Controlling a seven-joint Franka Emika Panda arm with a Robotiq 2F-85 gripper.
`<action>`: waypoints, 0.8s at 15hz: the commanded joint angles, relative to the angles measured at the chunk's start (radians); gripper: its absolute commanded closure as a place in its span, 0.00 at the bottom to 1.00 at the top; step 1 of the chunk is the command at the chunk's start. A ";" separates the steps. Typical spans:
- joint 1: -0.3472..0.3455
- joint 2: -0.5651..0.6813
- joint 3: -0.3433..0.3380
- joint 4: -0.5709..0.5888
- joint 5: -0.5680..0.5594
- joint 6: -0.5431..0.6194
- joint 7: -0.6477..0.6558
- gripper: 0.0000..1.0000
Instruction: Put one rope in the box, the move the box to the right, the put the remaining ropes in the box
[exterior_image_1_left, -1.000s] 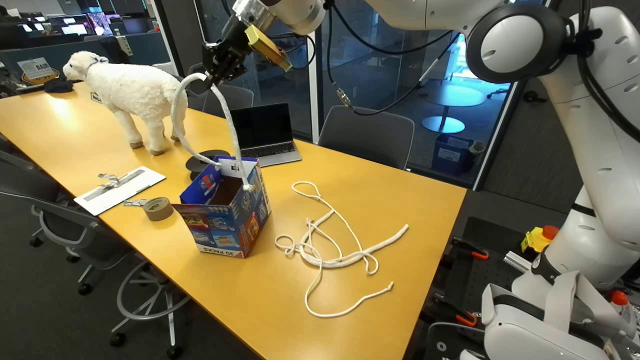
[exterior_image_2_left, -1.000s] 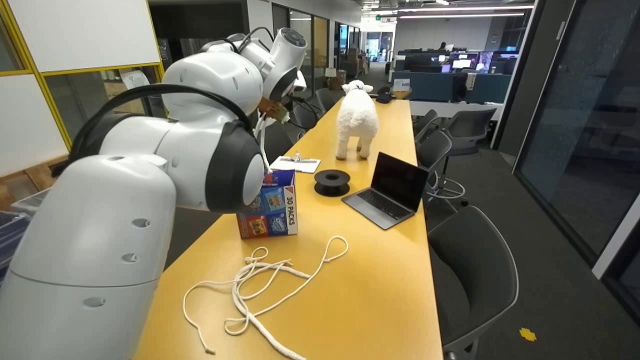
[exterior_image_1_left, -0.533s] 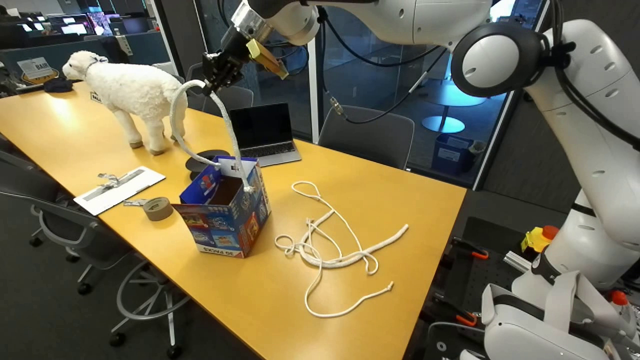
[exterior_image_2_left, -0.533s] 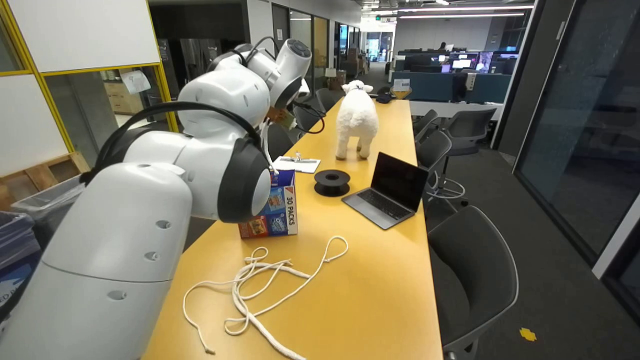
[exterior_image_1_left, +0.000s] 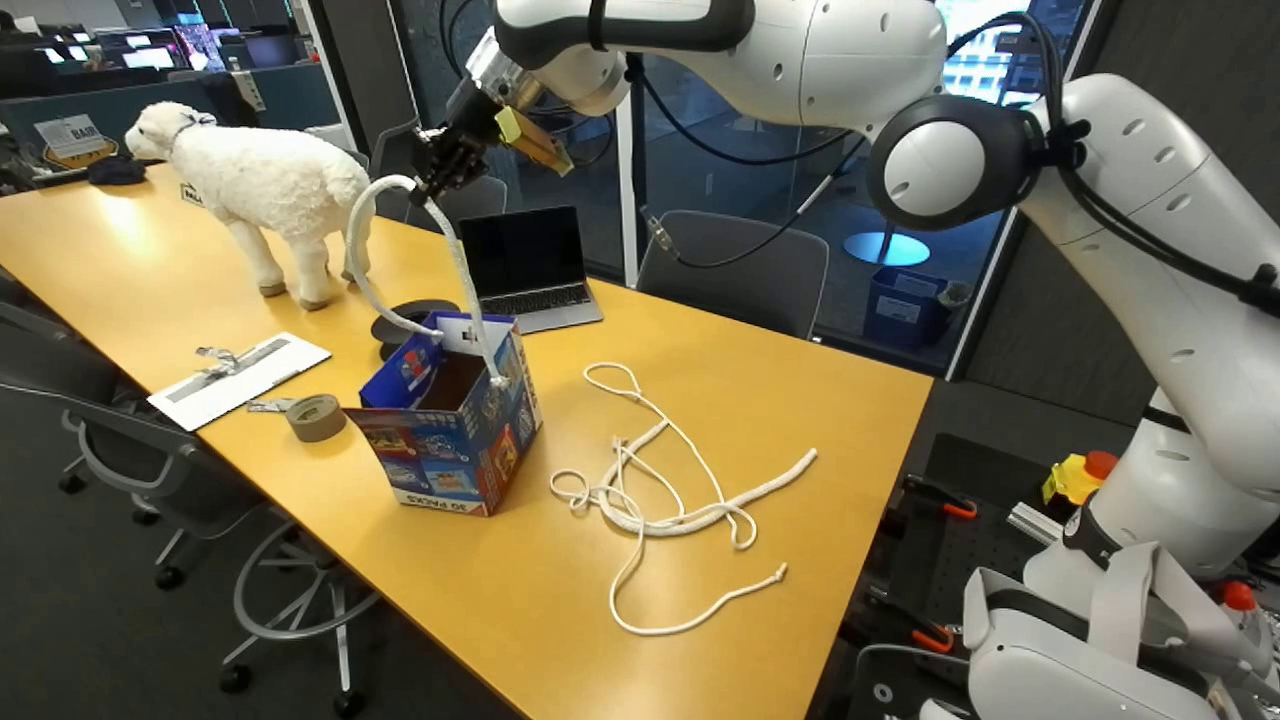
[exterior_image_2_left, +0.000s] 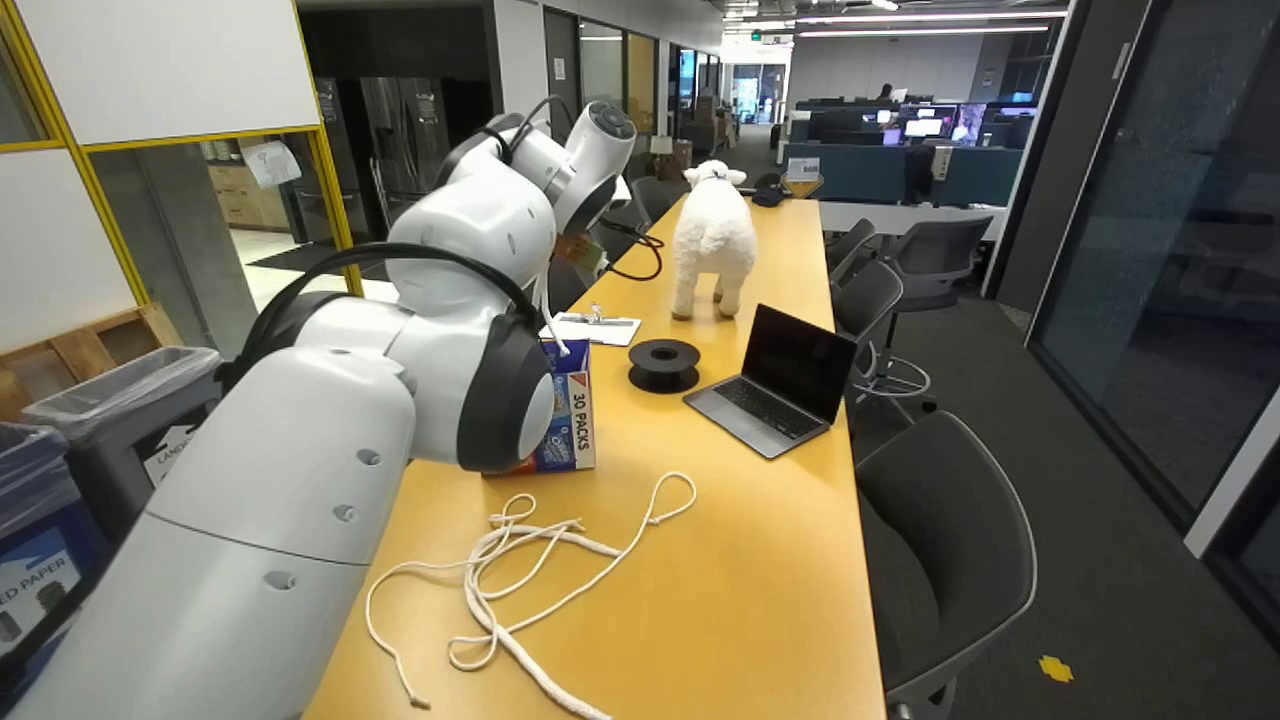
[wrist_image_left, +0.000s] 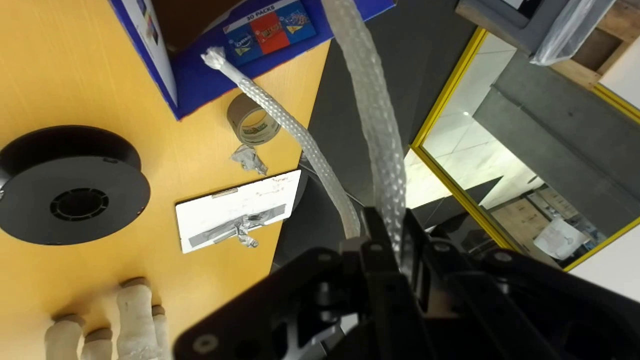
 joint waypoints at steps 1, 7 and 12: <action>0.025 0.055 -0.022 0.138 -0.045 -0.068 0.027 0.90; 0.017 0.079 -0.005 0.190 -0.037 -0.071 0.010 0.91; 0.024 0.079 -0.020 0.205 -0.048 0.016 0.024 0.91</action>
